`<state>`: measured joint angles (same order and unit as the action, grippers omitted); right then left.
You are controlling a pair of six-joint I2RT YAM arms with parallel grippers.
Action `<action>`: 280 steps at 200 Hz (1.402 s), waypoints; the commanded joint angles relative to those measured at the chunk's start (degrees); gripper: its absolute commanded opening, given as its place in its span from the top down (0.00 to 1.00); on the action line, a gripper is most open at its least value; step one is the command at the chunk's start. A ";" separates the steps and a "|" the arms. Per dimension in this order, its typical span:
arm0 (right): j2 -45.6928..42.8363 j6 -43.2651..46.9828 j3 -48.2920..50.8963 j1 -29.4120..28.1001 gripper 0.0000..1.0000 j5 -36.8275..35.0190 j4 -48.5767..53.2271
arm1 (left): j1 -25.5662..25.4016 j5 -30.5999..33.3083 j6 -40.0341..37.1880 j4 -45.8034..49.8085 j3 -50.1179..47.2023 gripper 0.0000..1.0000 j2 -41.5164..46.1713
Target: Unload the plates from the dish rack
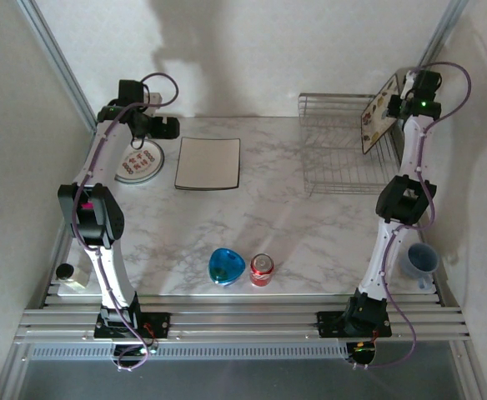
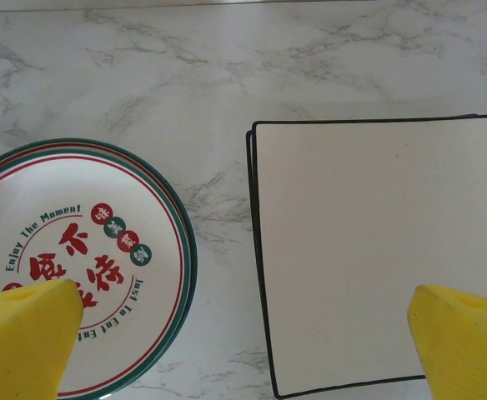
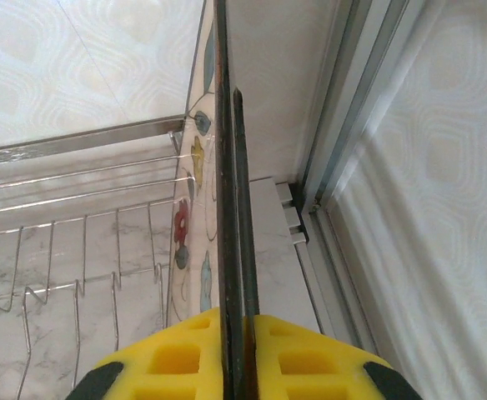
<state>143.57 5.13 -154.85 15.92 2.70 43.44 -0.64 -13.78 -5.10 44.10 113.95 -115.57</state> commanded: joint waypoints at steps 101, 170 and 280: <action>-12.97 1.32 12.87 -4.23 1.00 -11.54 -4.87 | 0.47 -1.52 1.50 0.72 -2.00 0.00 5.79; -22.32 2.15 22.63 -5.72 1.00 -13.12 -8.30 | 0.42 -0.32 1.24 0.64 -6.61 0.00 10.95; -31.92 5.59 24.63 -6.87 1.00 -15.60 -7.06 | -0.15 0.60 2.38 3.04 -6.98 0.00 11.95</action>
<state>120.73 9.87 -129.60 9.67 -11.18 44.45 -0.64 -14.09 -3.36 45.23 107.85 -105.69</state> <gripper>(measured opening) 0.112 0.996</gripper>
